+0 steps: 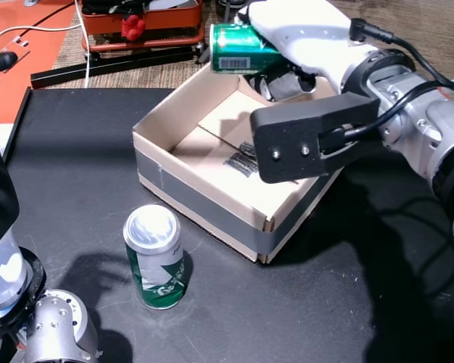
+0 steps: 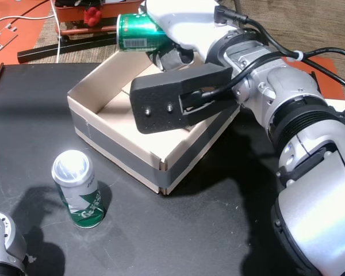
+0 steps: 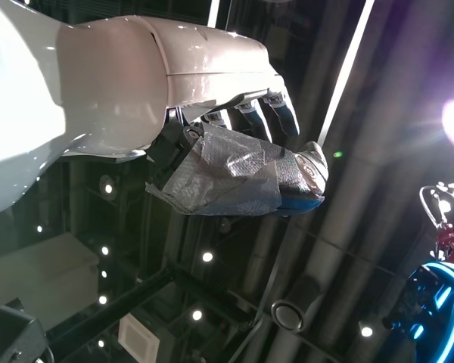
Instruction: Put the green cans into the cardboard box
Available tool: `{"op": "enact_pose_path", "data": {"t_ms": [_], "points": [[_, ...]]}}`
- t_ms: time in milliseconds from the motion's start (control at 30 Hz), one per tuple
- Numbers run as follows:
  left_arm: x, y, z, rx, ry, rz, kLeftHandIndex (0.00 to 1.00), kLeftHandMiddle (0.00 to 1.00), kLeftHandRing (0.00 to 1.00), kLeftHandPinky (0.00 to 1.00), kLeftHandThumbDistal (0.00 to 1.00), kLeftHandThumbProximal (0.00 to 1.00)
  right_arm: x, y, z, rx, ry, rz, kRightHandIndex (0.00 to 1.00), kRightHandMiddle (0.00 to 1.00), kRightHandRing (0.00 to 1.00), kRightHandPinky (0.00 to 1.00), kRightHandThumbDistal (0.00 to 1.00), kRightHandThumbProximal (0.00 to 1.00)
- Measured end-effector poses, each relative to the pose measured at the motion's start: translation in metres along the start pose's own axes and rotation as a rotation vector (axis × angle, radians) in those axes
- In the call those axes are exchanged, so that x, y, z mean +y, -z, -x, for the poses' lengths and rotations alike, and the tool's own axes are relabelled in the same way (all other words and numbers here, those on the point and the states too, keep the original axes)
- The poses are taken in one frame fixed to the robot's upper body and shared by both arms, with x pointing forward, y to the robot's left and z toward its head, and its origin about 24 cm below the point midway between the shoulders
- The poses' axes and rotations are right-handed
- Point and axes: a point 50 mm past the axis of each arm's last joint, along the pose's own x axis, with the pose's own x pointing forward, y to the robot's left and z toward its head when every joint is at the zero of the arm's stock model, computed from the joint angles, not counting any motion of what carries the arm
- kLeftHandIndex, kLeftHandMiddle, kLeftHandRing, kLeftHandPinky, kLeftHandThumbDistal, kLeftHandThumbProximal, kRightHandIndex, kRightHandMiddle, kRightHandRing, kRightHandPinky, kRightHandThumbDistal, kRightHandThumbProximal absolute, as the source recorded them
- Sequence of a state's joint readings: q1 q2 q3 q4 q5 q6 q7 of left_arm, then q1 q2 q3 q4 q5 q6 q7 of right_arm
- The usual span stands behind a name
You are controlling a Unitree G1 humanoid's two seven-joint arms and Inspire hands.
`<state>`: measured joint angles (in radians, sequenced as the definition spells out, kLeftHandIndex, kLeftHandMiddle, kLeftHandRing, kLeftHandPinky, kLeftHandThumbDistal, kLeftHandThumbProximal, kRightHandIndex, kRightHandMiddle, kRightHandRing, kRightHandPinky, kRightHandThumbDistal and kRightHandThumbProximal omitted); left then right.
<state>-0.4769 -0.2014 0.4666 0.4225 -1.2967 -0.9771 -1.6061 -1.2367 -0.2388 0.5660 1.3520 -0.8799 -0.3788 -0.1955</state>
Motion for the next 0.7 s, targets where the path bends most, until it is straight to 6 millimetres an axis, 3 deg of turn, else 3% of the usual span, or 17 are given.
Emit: {"op": "enact_pose_path", "data": {"t_ms": [200,333,500,567,700], "points": [[0.0000,-0.0001,0.0000,0.000,0.000,-0.002,0.63,0.65,0.79,0.83,0.22,0.64,-0.0001,-0.0003,0.0000,-0.003,0.001,-0.003,0.06,0.23,0.35,0.10,0.40,0.00],[0.0000,0.0000,0.0000,0.000,0.000,-0.001,0.64,0.65,0.79,0.83,0.24,0.65,-0.0001,-0.0003,0.0000,-0.003,0.001,-0.003,0.07,0.27,0.42,0.11,0.36,0.00],[0.0000,-0.0003,0.0000,0.000,0.000,-0.008,0.62,0.64,0.79,0.83,0.24,0.66,-0.0001,-0.0002,0.0000,-0.002,0.001,-0.006,0.09,0.29,0.43,0.09,0.35,0.00],[0.0000,-0.0004,0.0000,0.000,0.000,-0.009,0.62,0.64,0.79,0.83,0.25,0.65,0.0005,0.0000,0.0000,0.001,-0.016,-0.014,0.17,0.36,0.46,0.12,0.38,0.00],[0.0000,-0.0005,0.0000,0.000,0.000,-0.011,0.62,0.64,0.79,0.83,0.24,0.66,0.0066,0.0016,0.0005,0.017,-0.138,-0.019,0.16,0.29,0.34,0.21,0.58,0.00]]}}
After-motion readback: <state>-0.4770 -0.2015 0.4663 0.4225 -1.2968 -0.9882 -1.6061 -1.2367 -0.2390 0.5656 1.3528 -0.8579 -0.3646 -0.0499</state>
